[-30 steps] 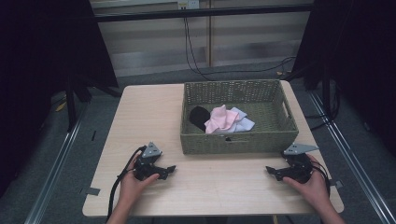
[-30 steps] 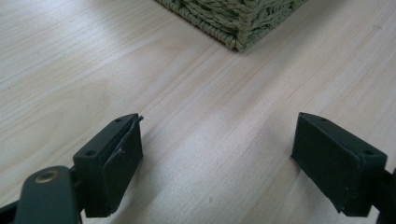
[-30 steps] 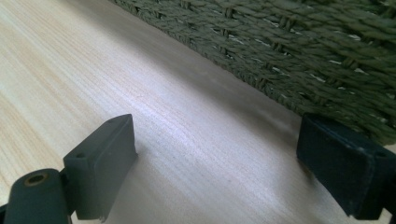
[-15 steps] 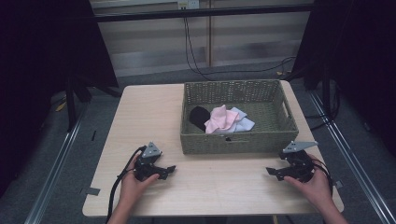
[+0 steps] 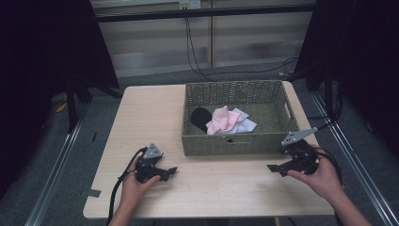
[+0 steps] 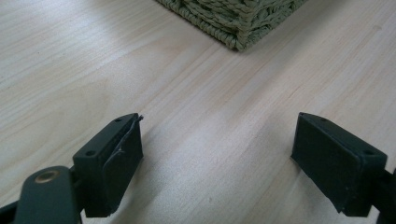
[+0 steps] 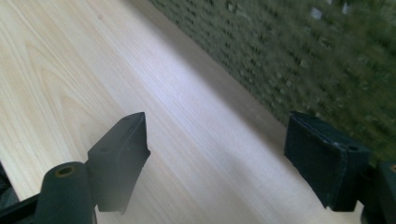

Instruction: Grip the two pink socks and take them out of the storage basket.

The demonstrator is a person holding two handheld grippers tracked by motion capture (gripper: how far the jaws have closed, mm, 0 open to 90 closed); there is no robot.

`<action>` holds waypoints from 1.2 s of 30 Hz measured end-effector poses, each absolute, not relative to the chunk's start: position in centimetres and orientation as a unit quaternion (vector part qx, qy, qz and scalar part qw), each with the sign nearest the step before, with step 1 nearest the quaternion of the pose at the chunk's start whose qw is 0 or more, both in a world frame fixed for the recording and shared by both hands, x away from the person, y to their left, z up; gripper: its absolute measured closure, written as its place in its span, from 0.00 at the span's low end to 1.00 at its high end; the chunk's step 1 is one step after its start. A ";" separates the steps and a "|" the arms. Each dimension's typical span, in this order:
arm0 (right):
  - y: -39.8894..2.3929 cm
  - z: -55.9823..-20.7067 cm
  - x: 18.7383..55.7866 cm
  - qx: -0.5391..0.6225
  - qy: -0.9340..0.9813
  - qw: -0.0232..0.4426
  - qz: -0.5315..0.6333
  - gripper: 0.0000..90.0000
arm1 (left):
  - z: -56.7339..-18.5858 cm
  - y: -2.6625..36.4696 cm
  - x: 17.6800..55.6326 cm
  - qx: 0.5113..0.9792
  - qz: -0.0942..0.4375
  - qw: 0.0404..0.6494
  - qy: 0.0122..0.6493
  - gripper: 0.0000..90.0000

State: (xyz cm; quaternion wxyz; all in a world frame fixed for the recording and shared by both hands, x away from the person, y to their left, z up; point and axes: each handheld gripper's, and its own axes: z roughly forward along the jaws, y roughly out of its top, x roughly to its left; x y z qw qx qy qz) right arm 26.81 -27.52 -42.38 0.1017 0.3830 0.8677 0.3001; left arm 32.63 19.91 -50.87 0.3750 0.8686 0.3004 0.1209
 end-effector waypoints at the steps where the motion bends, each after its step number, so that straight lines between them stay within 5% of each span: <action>1: -27.4 -41.9 27.0 0.380 0.870 0.102 0.297 0.24 | -50.9 19.9 32.6 0.869 0.121 0.375 0.300 0.17; 21: -24.6 -34.9 31.8 0.363 0.881 0.088 0.291 0.24 | -50.9 19.9 32.6 0.870 0.121 0.374 0.299 0.17; 36: -23.0 -34.4 37.8 0.391 0.869 0.093 0.289 0.25 | -50.9 19.9 32.5 0.869 0.119 0.376 0.297 0.17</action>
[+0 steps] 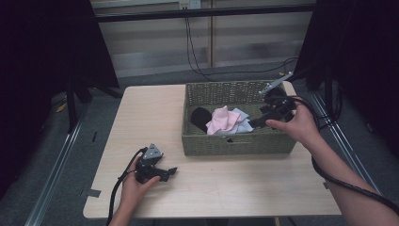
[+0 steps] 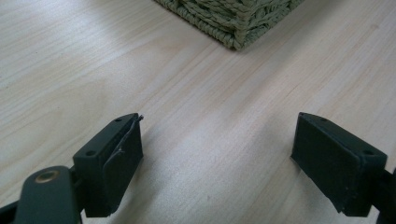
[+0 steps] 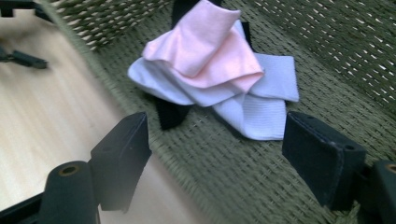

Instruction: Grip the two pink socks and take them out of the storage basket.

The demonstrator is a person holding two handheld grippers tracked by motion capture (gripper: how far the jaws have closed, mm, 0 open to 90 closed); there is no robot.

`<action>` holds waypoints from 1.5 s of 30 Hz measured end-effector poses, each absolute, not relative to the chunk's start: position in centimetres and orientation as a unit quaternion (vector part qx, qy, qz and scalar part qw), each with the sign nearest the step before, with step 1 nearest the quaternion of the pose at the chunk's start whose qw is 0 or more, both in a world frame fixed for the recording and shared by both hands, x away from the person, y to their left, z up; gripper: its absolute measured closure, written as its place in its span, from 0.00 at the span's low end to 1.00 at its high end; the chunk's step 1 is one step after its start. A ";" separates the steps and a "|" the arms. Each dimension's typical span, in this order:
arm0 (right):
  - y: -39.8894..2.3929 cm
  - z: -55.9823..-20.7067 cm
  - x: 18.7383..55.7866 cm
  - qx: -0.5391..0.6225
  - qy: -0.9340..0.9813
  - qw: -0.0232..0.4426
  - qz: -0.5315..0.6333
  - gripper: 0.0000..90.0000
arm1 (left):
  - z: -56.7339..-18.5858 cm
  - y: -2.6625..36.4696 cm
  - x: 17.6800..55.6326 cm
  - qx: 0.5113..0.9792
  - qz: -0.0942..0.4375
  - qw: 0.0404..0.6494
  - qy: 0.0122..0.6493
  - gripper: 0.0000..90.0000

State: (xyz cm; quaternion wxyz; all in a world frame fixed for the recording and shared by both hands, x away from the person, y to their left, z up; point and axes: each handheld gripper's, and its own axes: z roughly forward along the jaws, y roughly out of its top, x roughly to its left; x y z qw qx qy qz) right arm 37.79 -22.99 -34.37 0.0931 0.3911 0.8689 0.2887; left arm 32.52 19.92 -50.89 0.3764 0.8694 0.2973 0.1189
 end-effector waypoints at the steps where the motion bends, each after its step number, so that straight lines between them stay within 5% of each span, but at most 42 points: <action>1: -23.0 -34.4 37.8 0.391 0.869 0.093 0.289 0.25 | -50.9 19.9 32.5 0.869 0.119 0.376 0.297 0.17; 29: -18.0 -39.2 44.7 0.415 0.870 0.074 0.257 0.35 | -50.9 19.9 32.5 0.868 0.119 0.379 0.298 0.17; 45: -16.0 -40.7 46.4 0.409 0.875 0.039 0.258 0.54 | -50.9 19.9 32.5 0.868 0.119 0.379 0.298 0.17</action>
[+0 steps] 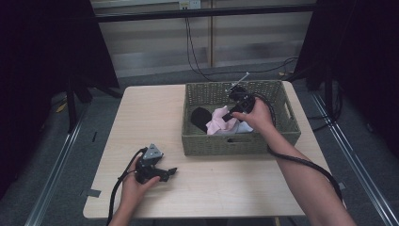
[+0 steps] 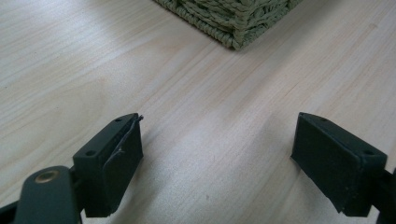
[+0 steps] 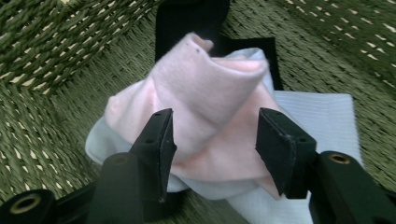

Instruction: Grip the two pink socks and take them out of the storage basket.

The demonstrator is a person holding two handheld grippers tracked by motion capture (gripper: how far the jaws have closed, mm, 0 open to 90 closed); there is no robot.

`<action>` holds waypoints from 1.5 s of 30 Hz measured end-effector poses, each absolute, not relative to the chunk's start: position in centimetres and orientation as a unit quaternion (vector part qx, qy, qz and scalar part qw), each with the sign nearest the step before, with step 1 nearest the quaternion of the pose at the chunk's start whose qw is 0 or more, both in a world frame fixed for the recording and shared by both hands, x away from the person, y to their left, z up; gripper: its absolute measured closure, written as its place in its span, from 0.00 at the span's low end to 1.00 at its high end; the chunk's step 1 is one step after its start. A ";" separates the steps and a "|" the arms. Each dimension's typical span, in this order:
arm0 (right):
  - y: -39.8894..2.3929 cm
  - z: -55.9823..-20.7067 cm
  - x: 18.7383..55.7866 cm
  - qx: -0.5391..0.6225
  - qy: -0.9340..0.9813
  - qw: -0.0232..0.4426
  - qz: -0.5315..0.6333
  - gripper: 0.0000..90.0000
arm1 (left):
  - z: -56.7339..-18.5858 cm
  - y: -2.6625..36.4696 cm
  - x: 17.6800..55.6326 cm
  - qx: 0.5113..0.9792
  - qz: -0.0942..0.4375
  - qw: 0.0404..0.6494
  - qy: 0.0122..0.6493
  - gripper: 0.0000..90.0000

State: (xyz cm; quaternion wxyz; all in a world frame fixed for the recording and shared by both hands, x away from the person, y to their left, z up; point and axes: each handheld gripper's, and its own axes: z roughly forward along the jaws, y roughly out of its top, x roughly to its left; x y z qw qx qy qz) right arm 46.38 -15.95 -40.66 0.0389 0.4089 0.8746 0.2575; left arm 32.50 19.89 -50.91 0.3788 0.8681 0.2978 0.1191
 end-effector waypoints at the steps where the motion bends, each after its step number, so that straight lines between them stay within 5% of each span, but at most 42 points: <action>1: -15.7 -40.7 46.4 0.408 0.876 0.038 0.256 0.56 | -50.9 19.9 32.5 0.868 0.119 0.379 0.298 0.17; 8: -14.7 -40.9 46.7 0.403 0.882 0.036 0.243 0.72 | -50.9 19.9 32.5 0.868 0.118 0.379 0.297 0.17; 10: -14.7 -41.0 46.7 0.407 0.876 0.032 0.255 0.87 | -50.9 19.9 32.5 0.868 0.118 0.379 0.298 0.17; 13: -14.9 -41.0 46.8 0.407 0.876 0.023 0.257 0.95 | -50.9 19.9 32.5 0.868 0.118 0.379 0.298 0.17; 45: -17.2 -32.9 45.0 0.375 0.887 0.041 0.266 0.97 | -50.9 19.9 32.5 0.870 0.121 0.376 0.297 0.17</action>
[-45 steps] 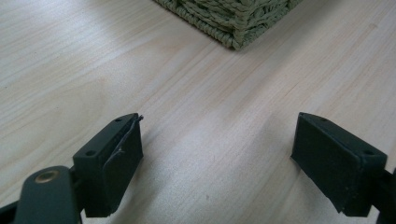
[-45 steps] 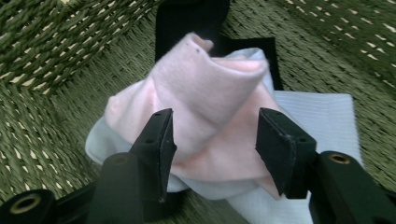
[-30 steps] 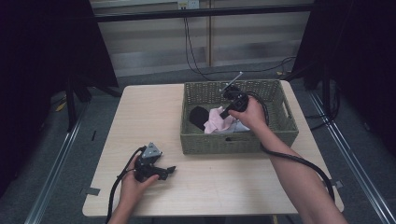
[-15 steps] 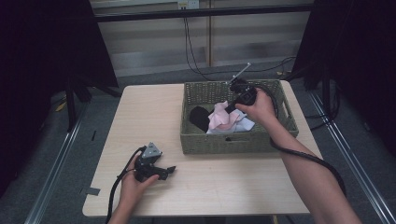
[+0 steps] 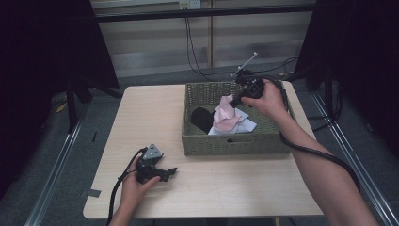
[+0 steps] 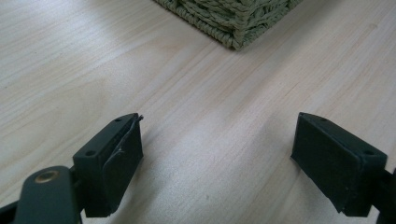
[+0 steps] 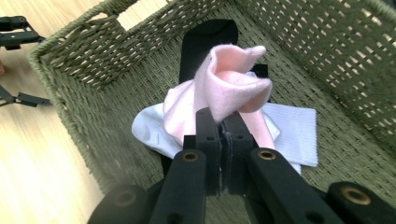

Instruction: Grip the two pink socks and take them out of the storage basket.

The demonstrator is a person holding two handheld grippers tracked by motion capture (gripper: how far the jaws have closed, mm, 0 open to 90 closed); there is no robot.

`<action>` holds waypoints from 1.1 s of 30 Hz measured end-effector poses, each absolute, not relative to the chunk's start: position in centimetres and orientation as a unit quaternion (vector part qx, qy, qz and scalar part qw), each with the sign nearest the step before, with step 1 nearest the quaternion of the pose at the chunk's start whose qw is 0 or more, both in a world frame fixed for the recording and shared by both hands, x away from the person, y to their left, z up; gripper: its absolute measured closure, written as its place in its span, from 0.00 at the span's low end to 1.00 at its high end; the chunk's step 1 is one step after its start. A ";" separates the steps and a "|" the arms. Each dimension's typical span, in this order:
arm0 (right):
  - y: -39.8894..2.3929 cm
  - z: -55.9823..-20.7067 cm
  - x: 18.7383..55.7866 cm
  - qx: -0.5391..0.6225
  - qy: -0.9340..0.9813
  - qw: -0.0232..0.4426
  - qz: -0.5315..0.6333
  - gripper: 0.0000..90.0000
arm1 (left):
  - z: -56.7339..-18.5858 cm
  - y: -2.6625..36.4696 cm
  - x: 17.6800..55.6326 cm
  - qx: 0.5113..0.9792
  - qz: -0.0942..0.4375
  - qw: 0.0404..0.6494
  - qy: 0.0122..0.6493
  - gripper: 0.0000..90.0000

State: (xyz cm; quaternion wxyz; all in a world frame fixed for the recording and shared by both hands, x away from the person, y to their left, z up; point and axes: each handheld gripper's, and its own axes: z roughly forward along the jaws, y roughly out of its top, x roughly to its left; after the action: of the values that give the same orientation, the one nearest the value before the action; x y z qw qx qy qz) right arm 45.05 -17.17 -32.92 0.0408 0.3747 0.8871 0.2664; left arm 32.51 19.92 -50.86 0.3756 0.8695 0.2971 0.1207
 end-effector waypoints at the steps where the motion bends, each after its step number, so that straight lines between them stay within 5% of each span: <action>1: -17.2 -32.7 45.0 0.371 0.889 0.042 0.267 0.97 | -50.9 19.9 32.5 0.869 0.121 0.376 0.297 0.17; 33: -18.3 -28.0 40.6 0.311 0.900 0.044 0.301 0.97 | -50.9 19.9 32.5 0.869 0.120 0.377 0.296 0.17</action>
State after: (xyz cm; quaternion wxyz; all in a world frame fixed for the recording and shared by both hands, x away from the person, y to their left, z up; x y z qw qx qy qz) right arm 40.61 -18.30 -27.99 0.0436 0.3107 0.9005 0.3013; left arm 32.52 19.92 -50.89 0.3774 0.8690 0.2965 0.1204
